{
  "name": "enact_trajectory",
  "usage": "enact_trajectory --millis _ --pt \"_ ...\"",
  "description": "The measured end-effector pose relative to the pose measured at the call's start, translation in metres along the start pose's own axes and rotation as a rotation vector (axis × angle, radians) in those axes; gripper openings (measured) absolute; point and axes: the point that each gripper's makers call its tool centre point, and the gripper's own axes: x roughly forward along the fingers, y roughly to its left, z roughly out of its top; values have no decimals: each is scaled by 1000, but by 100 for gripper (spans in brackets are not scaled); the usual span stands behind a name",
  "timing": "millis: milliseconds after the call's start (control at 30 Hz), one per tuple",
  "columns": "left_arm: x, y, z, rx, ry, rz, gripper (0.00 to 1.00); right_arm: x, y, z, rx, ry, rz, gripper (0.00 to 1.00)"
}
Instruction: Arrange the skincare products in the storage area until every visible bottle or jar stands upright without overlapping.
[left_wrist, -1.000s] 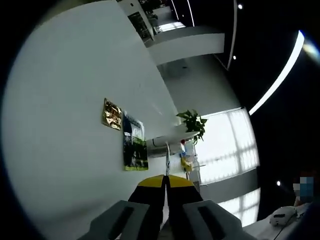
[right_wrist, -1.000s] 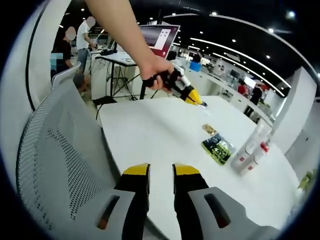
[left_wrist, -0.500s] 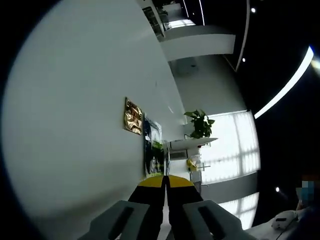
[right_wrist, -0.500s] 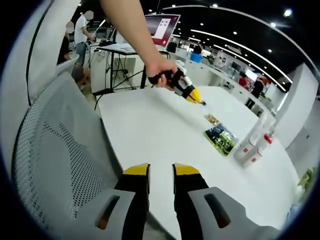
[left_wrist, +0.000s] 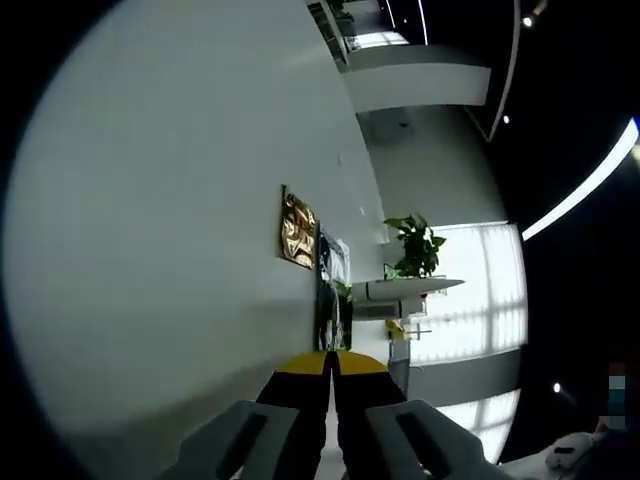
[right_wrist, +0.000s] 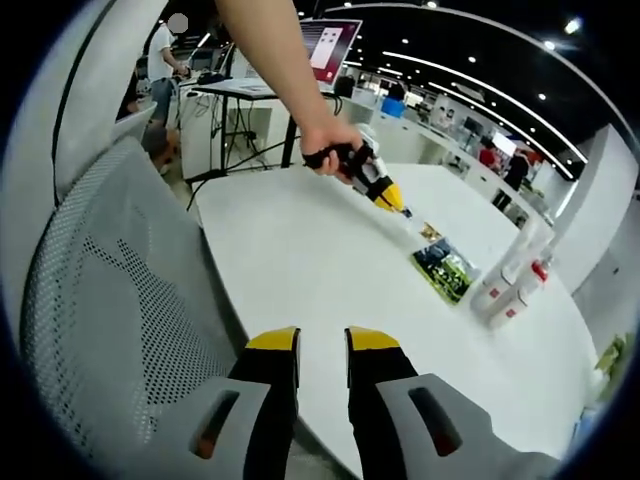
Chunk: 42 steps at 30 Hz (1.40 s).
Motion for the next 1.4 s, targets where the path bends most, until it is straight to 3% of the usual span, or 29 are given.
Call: enact_trajectory --millis 233,300,400,567,800,1400 --pt "7 15 -1 24 18 85 1 1 3 -1 2 2 16 16" --pt "8 21 -1 71 24 132 1 2 4 -1 5 -1 21 16" --pt "11 21 -1 52 30 135 1 2 5 -1 4 0 29 16" --pt "12 31 2 77 35 223 2 2 6 -1 7 -1 35 16" --pt "15 30 8 62 37 289 2 2 7 -1 9 -4 40 16" --pt "15 32 6 115 132 423 3 1 5 0 6 -11 28 16"
